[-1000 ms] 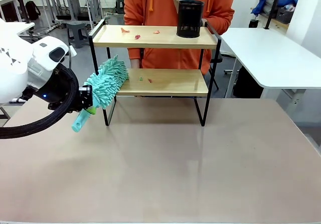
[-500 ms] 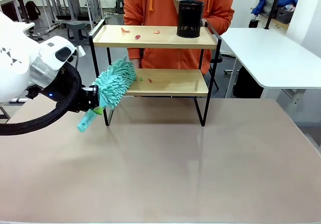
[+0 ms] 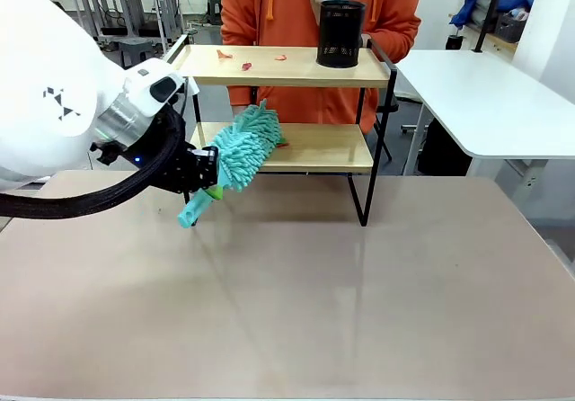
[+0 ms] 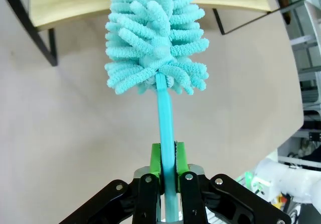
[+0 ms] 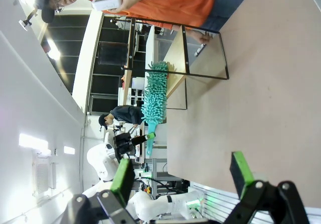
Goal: Clean the shelf.
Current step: Clean the specific tier of the Shelf with the Duster once objects are removed.
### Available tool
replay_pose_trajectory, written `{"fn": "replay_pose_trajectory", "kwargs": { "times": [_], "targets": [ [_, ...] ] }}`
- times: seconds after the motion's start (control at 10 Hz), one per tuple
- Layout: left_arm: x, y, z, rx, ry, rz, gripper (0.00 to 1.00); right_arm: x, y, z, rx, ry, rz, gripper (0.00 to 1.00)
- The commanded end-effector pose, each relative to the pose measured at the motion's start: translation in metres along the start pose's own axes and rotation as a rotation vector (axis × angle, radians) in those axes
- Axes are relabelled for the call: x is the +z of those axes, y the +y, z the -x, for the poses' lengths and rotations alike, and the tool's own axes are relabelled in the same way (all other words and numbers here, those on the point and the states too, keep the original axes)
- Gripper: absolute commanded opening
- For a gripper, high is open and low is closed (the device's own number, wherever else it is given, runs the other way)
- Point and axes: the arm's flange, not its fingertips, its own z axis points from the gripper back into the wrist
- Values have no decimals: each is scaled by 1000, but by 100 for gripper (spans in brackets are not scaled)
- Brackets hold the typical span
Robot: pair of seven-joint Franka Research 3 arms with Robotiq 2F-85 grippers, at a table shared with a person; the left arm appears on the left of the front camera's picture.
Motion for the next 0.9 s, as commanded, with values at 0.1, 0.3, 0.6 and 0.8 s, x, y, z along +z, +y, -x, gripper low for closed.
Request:
{"fn": "replay_pose_trajectory", "kwargs": {
  "times": [0.1, 0.3, 0.6, 0.8],
  "targets": [
    [8, -2, 0, -102, 124, 41, 12, 0, 1, -2, 25, -8, -21, 100],
    [13, -3, 3, -215, 240, 123, 12, 0, 1, -2, 25, -8, -21, 100],
    [31, -2, 14, -429, 445, 330, 12, 0, 1, -2, 25, -8, -21, 100],
    [38, 3, 20, -515, 564, 354, 12, 0, 1, -2, 25, -8, -21, 100]
  ]
}}
